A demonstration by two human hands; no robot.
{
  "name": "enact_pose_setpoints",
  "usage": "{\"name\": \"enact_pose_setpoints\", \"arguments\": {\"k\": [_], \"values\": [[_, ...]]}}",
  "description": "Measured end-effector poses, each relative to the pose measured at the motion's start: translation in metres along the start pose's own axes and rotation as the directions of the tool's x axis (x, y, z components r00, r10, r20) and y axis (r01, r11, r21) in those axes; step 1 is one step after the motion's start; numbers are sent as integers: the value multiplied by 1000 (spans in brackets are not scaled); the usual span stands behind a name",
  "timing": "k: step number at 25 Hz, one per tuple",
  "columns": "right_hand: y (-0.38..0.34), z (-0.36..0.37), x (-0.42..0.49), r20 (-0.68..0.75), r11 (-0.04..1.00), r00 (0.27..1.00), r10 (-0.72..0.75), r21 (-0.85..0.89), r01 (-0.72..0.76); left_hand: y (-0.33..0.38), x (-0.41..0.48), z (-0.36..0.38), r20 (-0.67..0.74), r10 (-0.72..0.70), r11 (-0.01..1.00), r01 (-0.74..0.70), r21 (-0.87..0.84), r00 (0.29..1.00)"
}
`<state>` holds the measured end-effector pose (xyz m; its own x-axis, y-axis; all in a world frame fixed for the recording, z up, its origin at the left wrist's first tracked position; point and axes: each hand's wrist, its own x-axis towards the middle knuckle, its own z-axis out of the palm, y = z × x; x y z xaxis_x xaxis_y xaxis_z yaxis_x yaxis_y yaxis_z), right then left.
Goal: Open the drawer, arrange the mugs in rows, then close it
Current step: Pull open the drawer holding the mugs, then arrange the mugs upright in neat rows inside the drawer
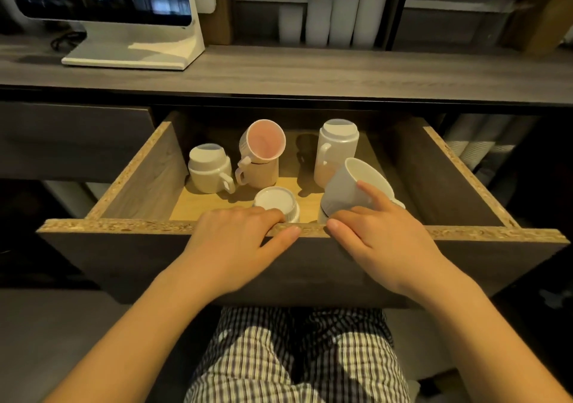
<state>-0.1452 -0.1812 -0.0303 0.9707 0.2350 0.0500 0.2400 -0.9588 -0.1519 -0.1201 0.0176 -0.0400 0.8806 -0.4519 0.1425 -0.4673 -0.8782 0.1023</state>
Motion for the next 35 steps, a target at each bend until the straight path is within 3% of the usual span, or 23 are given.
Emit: {"name": "enact_pose_setpoints", "arguments": {"k": [6,8,10,13,22,26,30,35], "values": [[5,-13,15,-30,994,995,-91,-63,89,0,7,-16,131,24,995,-12,-96,991],[1,-26,26,-35,993,995,-99,-66,96,-3,14,-28,66,11,992,-3,-123,998],[-4,-40,40,-44,988,990,-135,-81,132,-11,26,-39,3,30,996,-30,-85,1000],[-5,-54,73,-30,975,981,-194,-114,189,-31,50,-52,27,70,998,-70,1,997],[15,-56,166,180,957,977,-117,-243,160,-86,141,-56,52,37,954,-51,297,998],[22,-50,190,238,958,967,-96,-243,155,-103,175,-44,113,-21,941,-18,337,993],[16,-37,215,259,959,960,-107,-229,169,-128,190,-24,93,-169,958,141,250,981],[0,-17,246,204,980,975,-92,-155,125,-153,180,3,136,-271,962,273,5,953]]}}
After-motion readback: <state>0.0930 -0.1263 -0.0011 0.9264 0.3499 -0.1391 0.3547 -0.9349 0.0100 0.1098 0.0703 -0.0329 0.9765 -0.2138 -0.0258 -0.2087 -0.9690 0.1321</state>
